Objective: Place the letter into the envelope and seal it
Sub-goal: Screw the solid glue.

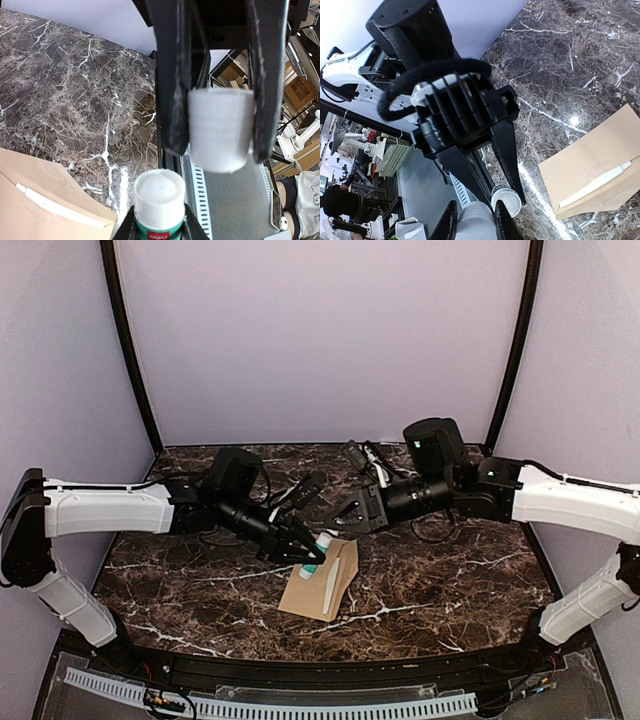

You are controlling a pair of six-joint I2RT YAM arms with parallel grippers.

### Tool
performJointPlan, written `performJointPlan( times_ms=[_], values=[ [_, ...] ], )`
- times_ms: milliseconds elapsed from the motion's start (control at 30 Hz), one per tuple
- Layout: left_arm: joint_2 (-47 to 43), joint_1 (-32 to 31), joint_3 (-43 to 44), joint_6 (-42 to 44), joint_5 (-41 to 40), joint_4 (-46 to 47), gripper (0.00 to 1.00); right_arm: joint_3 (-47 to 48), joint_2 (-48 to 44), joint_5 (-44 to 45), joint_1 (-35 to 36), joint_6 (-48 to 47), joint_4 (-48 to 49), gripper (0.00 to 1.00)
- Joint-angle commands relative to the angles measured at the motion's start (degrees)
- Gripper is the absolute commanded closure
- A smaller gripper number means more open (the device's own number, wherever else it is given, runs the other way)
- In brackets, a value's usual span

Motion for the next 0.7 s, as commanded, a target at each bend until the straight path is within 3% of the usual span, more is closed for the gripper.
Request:
performJointPlan(
  times_ms=[0, 667],
  values=[
    [-1.10, 0.11, 0.07, 0.39, 0.46, 0.28, 1.00, 0.46, -3.15, 4.47, 0.31, -0.40, 1.90, 0.89],
    [-1.68, 0.11, -0.37, 0.19, 1.75, 0.82, 1.00, -0.55, 0.82, 0.52, 0.35, -0.61, 1.38, 0.87]
  ],
)
